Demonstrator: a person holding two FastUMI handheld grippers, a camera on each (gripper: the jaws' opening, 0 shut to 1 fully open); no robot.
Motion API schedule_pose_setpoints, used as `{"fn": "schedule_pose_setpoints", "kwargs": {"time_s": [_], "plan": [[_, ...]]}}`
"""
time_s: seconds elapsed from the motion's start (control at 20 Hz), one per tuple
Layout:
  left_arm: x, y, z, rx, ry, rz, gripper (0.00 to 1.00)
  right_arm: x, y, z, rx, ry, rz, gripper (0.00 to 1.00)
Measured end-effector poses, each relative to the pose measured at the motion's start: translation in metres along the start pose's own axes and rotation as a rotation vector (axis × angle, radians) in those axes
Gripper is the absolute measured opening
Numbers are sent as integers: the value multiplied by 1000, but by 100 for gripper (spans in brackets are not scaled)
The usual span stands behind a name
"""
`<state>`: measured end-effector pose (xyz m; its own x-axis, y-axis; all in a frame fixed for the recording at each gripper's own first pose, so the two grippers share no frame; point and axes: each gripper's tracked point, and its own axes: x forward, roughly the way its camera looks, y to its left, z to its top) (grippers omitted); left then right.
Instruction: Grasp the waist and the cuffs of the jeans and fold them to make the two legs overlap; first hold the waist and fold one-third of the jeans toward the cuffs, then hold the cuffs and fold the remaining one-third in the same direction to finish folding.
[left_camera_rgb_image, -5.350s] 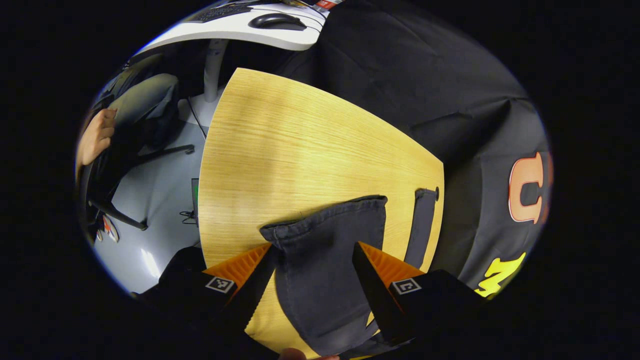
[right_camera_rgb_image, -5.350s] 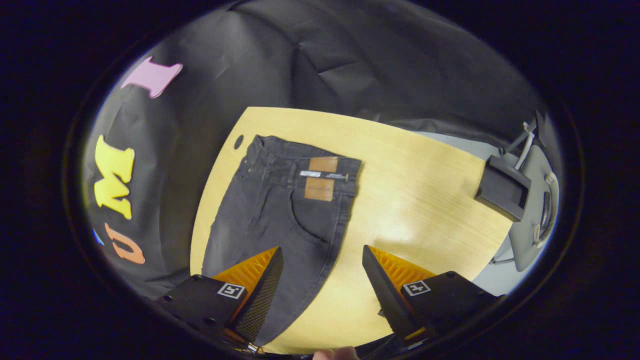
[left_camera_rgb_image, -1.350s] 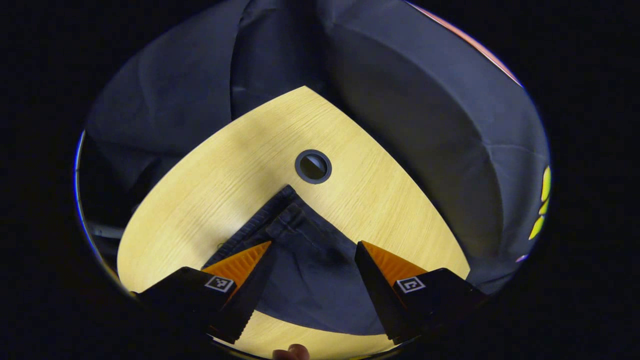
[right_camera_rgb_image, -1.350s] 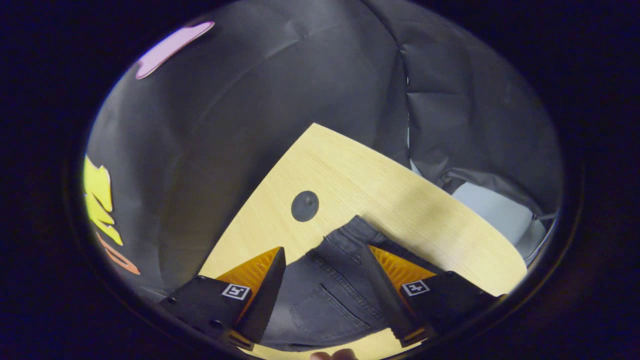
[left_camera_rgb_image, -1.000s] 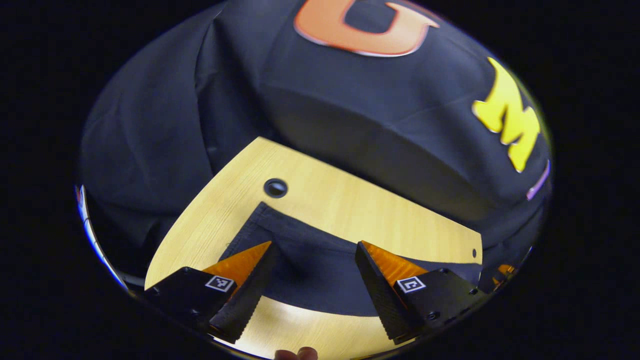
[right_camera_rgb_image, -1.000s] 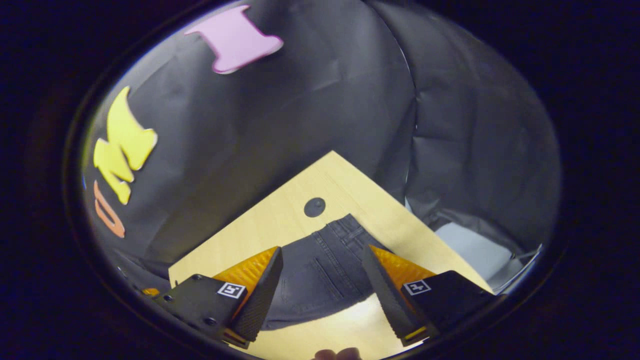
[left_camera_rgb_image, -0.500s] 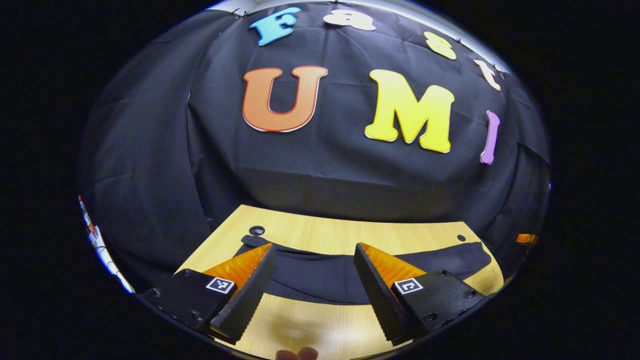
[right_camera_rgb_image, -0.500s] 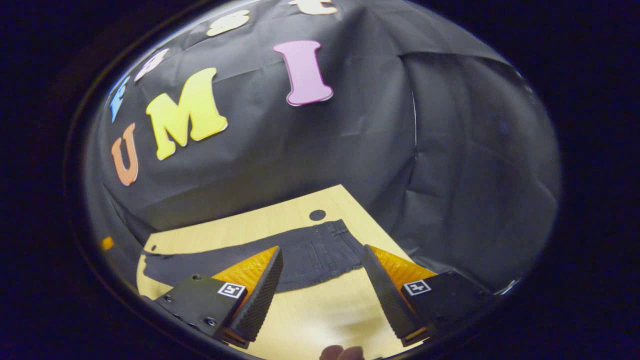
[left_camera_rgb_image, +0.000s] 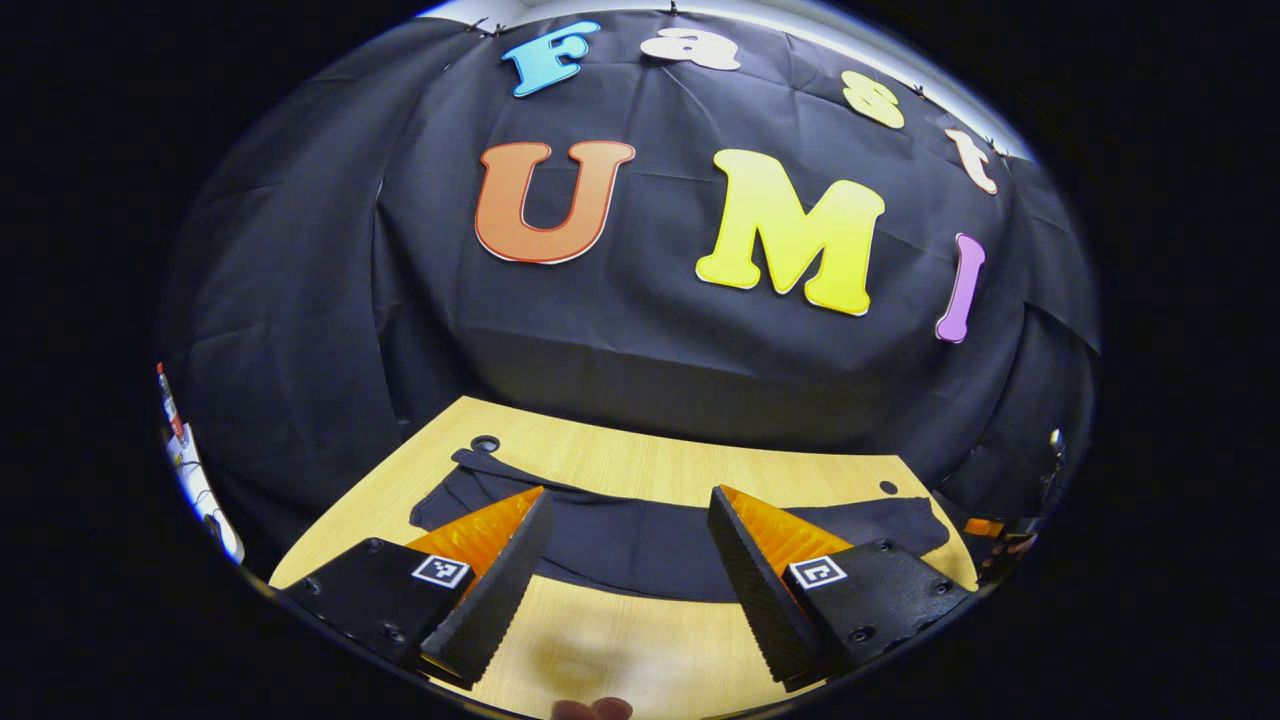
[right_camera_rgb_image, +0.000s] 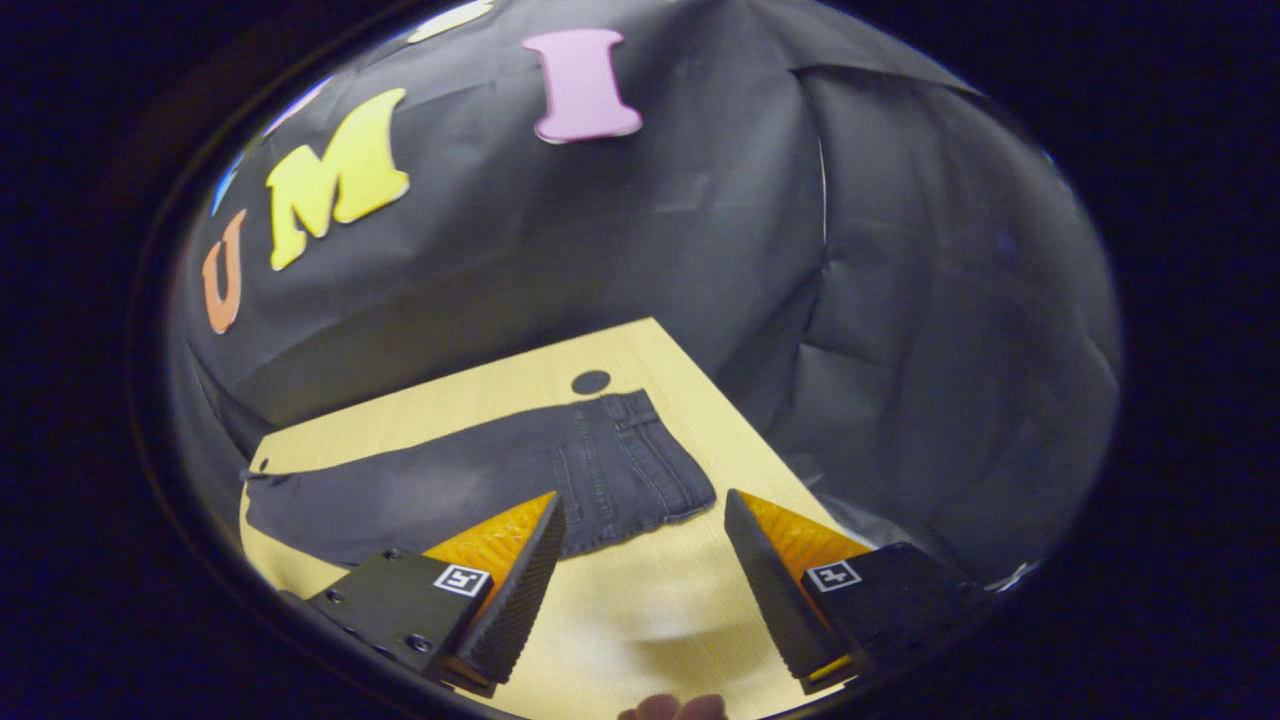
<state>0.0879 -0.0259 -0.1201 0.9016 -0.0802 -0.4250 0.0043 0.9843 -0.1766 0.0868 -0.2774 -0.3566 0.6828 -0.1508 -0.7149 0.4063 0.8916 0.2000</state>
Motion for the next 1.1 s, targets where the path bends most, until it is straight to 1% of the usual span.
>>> {"fn": "schedule_pose_setpoints", "kwargs": {"time_s": [0.05, 0.1, 0.15, 0.25, 0.35, 0.4, 0.45, 0.5, 0.6, 0.65, 0.75, 0.8, 0.85, 0.9, 0.95, 1.0, 1.1], "plan": [[-1, 1, -3, 0, 5, 24, 100, 19, -5, -1, 32, 10, 4, 94], [-4, 2, -7, -4, 16, 51, 100, 34, -12, -2, 40, 15, 4, 98], [-8, 2, -12, -12, 29, 73, 100, 48, -17, -1, 31, 13, -1, 98], [-13, 0, -17, -19, 47, 93, 100, 69, -21, 1, 25, 13, 2, 99], [-14, 4, -20, -5, 64, 120, 100, 85, -20, -5, 34, 36, 7, 98], [-14, 7, -21, -4, 72, 129, 100, 92, -20, -11, 30, 48, 10, 93], [-13, 7, -21, -6, 77, 134, 100, 95, -19, -14, 19, 52, 14, 98], [-12, 9, -21, -8, 78, 139, 100, 96, -16, -17, 7, 52, 23, 93], [-8, 12, -28, -13, 97, 143, 100, 98, -15, -18, -12, 36, 24, 89], [-10, 15, -31, -19, 107, 143, 100, 99, -9, -19, 3, 46, 59, 83], [-9, 21, -36, -34, 117, 136, 100, 99, -3, -21, 25, 79, 64, 67], [-9, 26, -38, -41, 119, 135, 100, 101, -5, -23, 29, 89, 57, 52], [-9, 32, -39, -49, 123, 132, 100, 96, -4, -14, 27, 82, 48, 36], [-10, 39, -40, -53, 122, 130, 100, 93, 0, -13, 21, 92, 30, 16], [-10, 48, -40, -53, 121, 131, 100, 88, 1, -12, 24, 104, 18, 9], [-11, 57, -39, -51, 117, 134, 100, 83, 5, -2, 35, 99, 8, 2], [-14, 73, -37, -50, 101, 133, 100, 63, 13, 14, 49, 76, 5, 1]]}}
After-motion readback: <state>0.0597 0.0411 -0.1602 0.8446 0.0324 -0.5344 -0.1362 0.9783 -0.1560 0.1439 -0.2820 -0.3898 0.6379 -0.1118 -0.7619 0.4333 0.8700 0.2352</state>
